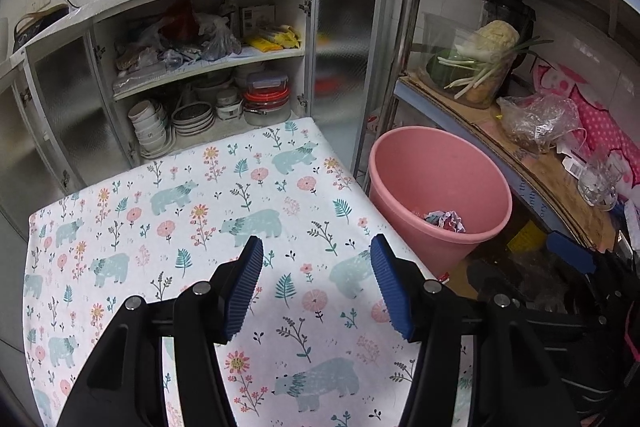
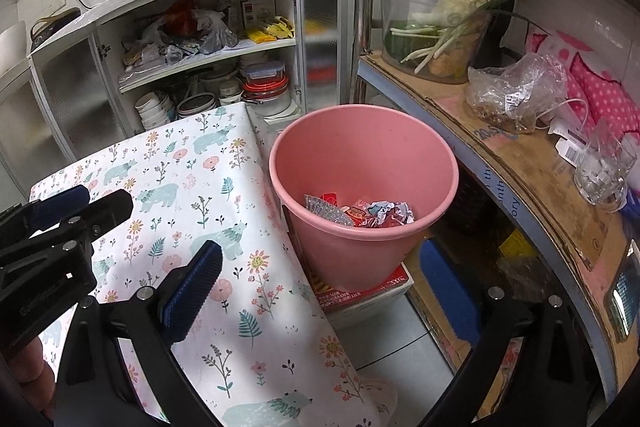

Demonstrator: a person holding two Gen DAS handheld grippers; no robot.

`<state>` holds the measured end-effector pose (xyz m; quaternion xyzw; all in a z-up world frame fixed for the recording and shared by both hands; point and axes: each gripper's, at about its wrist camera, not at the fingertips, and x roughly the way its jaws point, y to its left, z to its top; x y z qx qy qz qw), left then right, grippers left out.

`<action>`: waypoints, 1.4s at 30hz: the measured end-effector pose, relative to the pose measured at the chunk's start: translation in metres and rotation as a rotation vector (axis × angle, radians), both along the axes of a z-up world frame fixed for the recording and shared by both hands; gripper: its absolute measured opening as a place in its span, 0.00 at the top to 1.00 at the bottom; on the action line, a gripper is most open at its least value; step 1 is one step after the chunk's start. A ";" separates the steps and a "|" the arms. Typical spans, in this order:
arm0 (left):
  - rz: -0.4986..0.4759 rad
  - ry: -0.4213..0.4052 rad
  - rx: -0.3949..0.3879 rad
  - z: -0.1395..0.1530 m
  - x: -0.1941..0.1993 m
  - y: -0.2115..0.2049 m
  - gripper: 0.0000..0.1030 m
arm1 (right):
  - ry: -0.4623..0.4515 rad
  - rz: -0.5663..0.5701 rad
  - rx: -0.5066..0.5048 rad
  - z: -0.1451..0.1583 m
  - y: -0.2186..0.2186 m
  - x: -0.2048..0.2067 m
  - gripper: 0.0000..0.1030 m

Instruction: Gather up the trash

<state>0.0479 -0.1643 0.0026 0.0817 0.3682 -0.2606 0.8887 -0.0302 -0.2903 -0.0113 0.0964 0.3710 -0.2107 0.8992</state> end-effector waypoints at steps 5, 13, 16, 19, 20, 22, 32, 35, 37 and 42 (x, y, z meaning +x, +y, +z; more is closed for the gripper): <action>0.001 0.000 0.002 0.002 0.001 0.000 0.46 | 0.010 -0.017 -0.006 0.000 0.000 0.001 0.03; 0.001 -0.018 0.003 0.004 0.000 0.000 0.46 | 0.010 -0.025 -0.016 0.001 0.001 0.000 0.03; 0.003 -0.016 0.000 0.004 0.000 0.001 0.46 | 0.010 -0.025 -0.021 0.001 0.001 0.000 0.03; 0.002 -0.017 -0.001 0.004 0.000 0.002 0.46 | 0.011 -0.027 -0.022 0.002 0.001 0.000 0.03; 0.000 -0.018 -0.001 0.004 0.000 0.002 0.46 | 0.011 -0.029 -0.023 0.001 0.001 -0.001 0.03; -0.003 -0.019 0.000 0.004 -0.001 0.002 0.46 | 0.012 -0.030 -0.023 0.002 0.001 -0.001 0.03; -0.011 -0.019 -0.001 0.005 -0.003 0.001 0.46 | 0.010 -0.032 -0.025 0.002 0.002 -0.002 0.03; -0.015 -0.021 -0.002 0.006 -0.003 0.000 0.46 | 0.012 -0.033 -0.024 0.002 0.002 -0.002 0.03; -0.017 -0.019 -0.003 0.006 -0.003 0.000 0.46 | 0.012 -0.034 -0.023 0.002 0.002 -0.002 0.03; -0.022 -0.023 -0.004 0.006 -0.004 0.000 0.46 | 0.011 -0.034 -0.024 0.002 0.002 -0.002 0.03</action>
